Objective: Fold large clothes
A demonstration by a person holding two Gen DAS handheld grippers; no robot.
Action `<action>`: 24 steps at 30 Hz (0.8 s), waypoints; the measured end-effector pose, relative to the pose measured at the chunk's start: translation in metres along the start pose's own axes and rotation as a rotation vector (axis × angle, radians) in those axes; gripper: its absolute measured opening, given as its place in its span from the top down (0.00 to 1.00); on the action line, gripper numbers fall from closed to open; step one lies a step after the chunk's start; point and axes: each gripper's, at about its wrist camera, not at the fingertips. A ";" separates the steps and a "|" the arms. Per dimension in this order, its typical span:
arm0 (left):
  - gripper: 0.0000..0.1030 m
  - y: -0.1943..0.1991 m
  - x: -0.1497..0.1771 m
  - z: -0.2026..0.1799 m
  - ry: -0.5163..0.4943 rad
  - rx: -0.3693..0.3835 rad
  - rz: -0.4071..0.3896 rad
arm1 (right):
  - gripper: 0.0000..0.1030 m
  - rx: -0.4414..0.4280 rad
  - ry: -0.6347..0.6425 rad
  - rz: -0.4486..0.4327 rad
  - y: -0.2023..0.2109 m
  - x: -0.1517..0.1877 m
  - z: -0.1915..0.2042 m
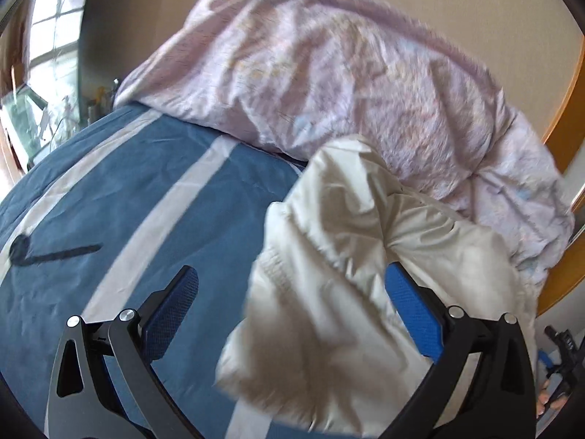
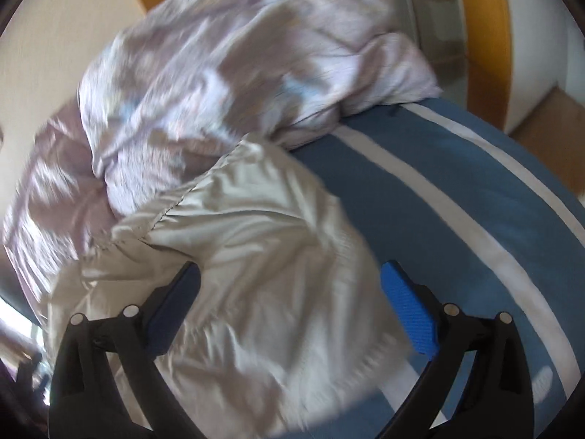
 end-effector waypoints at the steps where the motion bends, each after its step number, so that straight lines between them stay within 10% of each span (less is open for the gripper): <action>1: 0.01 0.009 0.005 0.009 0.028 0.022 -0.002 | 0.04 -0.002 -0.015 -0.005 0.005 0.002 -0.006; 11: 0.03 0.015 0.044 0.052 0.209 0.143 0.115 | 0.15 -0.223 -0.325 0.192 -0.010 0.033 -0.073; 24: 0.19 -0.020 0.057 0.031 0.299 0.265 0.166 | 0.24 -0.366 -0.371 0.248 -0.032 0.046 -0.072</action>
Point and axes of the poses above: each gripper's, at about its wrist camera, not at the fingertips, and y roughly against the way its jaws point, z to its left, x to its underside, and after that the axes turned 13 degrees about z, right-handed
